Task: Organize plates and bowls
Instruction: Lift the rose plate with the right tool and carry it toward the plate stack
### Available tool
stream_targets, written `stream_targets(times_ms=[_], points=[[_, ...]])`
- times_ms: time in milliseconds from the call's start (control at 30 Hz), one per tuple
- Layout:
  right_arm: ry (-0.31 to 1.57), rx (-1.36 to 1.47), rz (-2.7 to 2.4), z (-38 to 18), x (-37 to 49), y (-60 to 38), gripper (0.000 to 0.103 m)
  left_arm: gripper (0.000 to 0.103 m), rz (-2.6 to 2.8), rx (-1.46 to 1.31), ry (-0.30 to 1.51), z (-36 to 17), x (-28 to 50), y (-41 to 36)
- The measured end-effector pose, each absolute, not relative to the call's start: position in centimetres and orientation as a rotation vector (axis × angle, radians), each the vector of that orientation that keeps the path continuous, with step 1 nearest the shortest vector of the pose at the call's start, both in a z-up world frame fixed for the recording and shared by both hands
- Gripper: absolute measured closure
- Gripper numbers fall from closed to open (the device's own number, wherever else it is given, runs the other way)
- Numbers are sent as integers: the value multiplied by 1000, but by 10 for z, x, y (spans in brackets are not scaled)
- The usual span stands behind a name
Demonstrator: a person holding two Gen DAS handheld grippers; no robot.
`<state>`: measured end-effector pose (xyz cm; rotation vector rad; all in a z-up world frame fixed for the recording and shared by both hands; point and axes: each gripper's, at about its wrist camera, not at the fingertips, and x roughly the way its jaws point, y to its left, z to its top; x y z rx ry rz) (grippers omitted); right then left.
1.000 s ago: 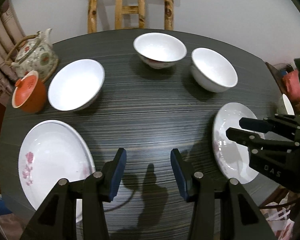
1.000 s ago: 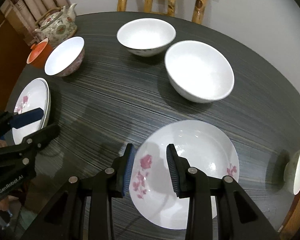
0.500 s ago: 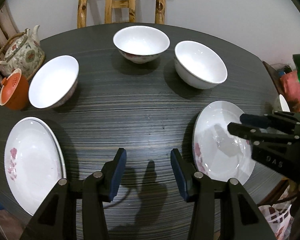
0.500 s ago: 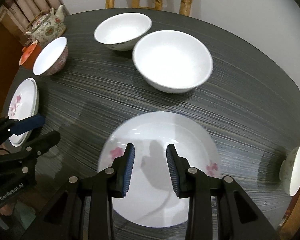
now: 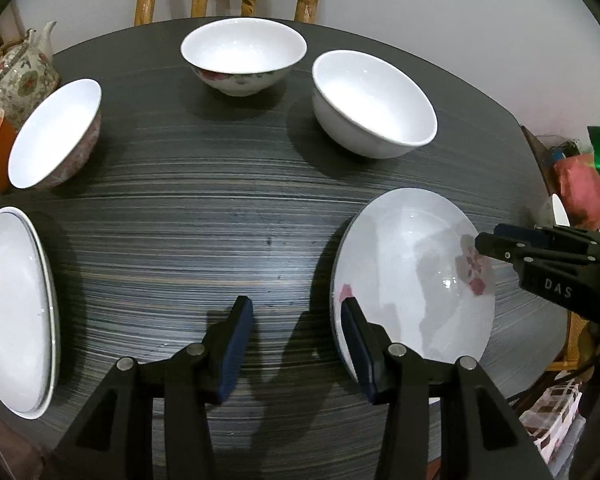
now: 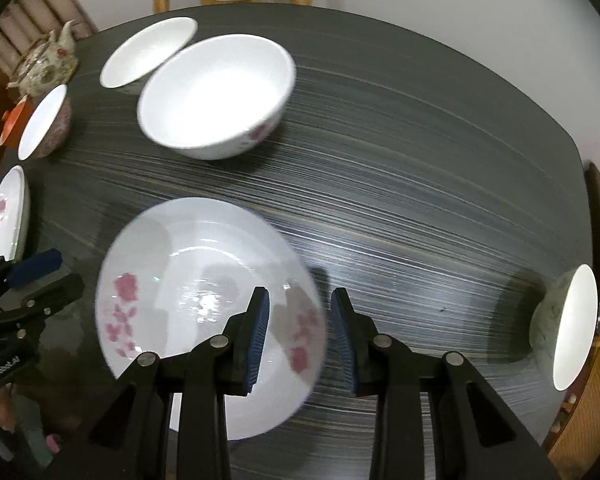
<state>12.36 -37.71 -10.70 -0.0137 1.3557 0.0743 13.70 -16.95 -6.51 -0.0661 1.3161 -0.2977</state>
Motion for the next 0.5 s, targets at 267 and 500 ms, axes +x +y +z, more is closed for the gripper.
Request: stream_targets(times_ms=[267,500], points=[[1389,21,86,-127,126,-391,75,56,-292,-91,1354,-80,139,-176],[1399,60,112,-138,126,-390,83,71,-309,-99,1393,-91,141,-180]])
